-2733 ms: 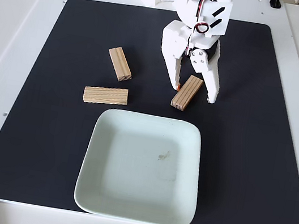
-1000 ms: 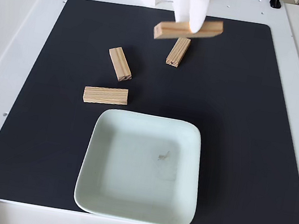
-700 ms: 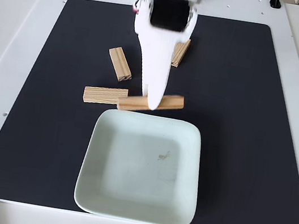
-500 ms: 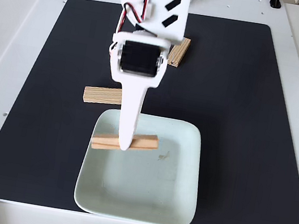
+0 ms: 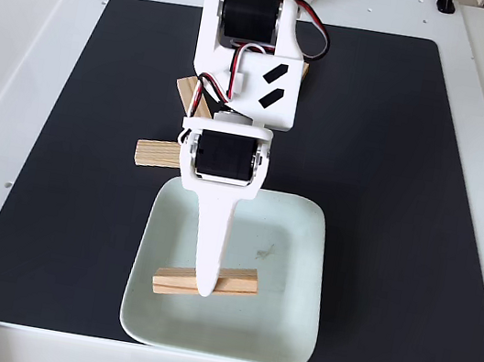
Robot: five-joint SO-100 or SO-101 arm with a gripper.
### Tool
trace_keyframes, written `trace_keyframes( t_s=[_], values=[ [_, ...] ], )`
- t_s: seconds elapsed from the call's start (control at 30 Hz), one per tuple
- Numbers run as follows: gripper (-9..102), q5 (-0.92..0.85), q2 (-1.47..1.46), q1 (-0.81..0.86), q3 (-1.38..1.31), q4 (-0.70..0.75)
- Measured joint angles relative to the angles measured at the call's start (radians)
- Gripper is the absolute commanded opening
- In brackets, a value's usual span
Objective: Pick up the wooden block and place them on the plate.
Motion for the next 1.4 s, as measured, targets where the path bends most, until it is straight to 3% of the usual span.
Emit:
trace_keyframes(
  t_s=[0.3, 0.67, 0.8, 1.07, 1.17, 1.3, 1.4],
  values=[
    [2, 0.0, 0.0, -0.015, 0.0, 0.132],
    [27, 0.0, 0.0, -0.014, 0.0, 0.144],
    [31, 0.0, 0.003, -0.014, 0.0, 0.183],
    [31, 0.0, 0.198, -0.035, 0.176, 0.202],
    [22, 0.0, 0.331, -0.038, 0.296, 0.202],
    [0, 0.0, 0.535, -0.035, 0.488, 0.202],
    [2, 0.0, 0.692, -0.037, 0.646, 0.202]
  ],
)
